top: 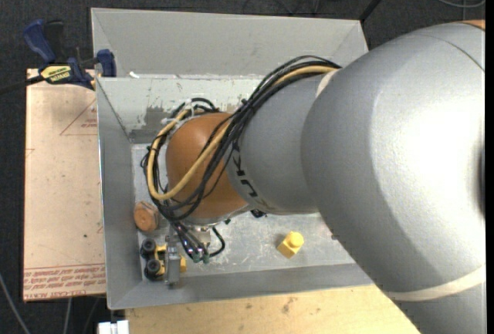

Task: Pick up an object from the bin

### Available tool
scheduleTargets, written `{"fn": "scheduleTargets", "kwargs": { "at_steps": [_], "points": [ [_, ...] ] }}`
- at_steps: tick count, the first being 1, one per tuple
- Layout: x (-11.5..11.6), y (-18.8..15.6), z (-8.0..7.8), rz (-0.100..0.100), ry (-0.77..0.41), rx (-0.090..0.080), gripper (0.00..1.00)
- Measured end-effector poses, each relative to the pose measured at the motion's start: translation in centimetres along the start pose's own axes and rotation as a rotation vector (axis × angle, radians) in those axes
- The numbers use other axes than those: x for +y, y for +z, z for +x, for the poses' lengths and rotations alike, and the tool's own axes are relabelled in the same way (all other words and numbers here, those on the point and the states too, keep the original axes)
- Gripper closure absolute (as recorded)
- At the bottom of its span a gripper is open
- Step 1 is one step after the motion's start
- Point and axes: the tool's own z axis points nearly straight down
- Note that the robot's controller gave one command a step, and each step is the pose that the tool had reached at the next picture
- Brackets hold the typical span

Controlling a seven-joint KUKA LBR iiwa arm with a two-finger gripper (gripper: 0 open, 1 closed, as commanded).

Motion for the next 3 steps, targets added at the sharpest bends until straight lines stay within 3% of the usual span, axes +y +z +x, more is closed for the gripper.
{"fn": "scheduleTargets", "kwargs": {
  "at_steps": [1,2,3],
  "points": [
    [-1.2,1.2,-1.7,0.004,-0.198,0.006,1.00],
    [-1.2,1.2,-1.7,0.004,-0.198,0.006,1.00],
    [-0.8,-18.7,-5.4,-0.003,-0.149,-0.009,1.00]
  ]
}}
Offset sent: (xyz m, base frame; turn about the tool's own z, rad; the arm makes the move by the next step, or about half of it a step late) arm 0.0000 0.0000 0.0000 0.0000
